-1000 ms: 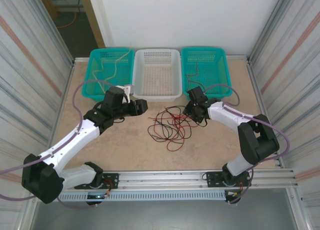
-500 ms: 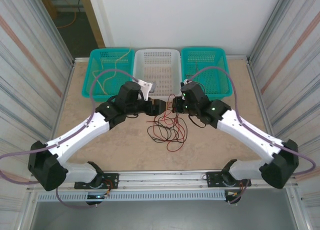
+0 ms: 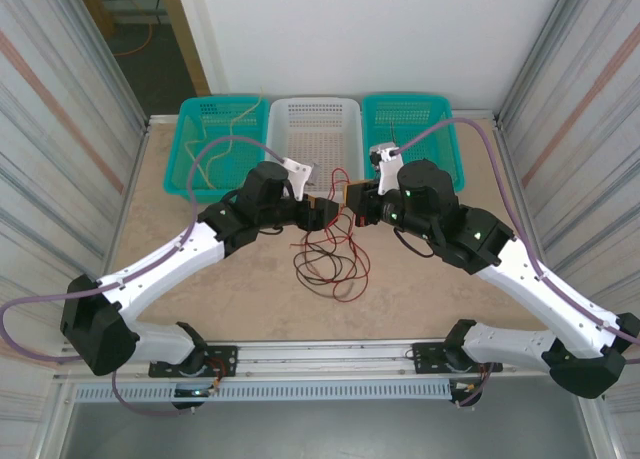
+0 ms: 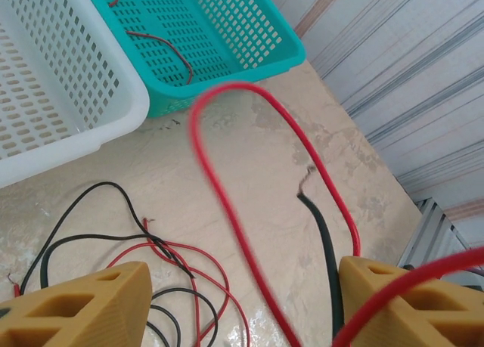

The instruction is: Untangle the cables

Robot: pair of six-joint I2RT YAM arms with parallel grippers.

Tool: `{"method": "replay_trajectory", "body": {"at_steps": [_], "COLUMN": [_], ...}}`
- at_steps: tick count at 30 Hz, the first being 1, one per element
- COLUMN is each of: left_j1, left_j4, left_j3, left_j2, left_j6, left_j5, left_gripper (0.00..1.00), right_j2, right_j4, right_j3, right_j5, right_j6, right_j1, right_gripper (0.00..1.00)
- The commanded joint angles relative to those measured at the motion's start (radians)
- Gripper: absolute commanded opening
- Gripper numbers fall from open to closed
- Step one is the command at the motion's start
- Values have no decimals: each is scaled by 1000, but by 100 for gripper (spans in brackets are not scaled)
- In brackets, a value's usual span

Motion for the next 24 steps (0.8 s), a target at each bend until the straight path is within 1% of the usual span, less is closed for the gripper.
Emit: {"method": "replay_trajectory", "body": {"at_steps": [1, 3, 8, 11, 14, 15, 16, 18, 20, 21, 24], "left_j1": [-5, -3, -4, -3, -3, -3, -5, -5, -4, -3, -6], "left_j4": [-14, -19, 5, 8, 13, 25, 42, 73, 79, 77, 121], "left_j3": [-38, -73, -164, -191, -201, -201, -200, -201, -196, -191, -196], "left_j2": [15, 4, -28, -28, -22, -24, -32, -63, -102, -122, -187], "left_j6": [-9, -25, -65, -77, -90, -86, -82, -78, -63, -55, -37], "left_j5": [-22, -41, -45, -52, -53, -33, -9, 12, 2, 0, 48], "left_gripper": [62, 59, 56, 53, 50, 50, 51, 57, 62, 63, 66], "right_j2": [-21, -33, -61, -70, -54, -50, -44, -38, -33, -32, -33], "right_j4": [32, 25, 5, 8, -1, -2, -2, 1, 1, 1, 6], "right_j3": [77, 104, 166, 187, 218, 225, 231, 234, 238, 239, 241], "right_j5": [-2, 21, 90, 141, 145, 137, 127, 118, 116, 113, 97], "right_j6": [-55, -80, -144, -177, -191, -193, -192, -191, -191, -190, -181], "right_j1": [5, 4, 4, -2, -24, -32, -39, -46, -51, -54, -62], "right_gripper": [0, 0, 0, 0, 0, 0, 0, 0, 0, 0, 0]}}
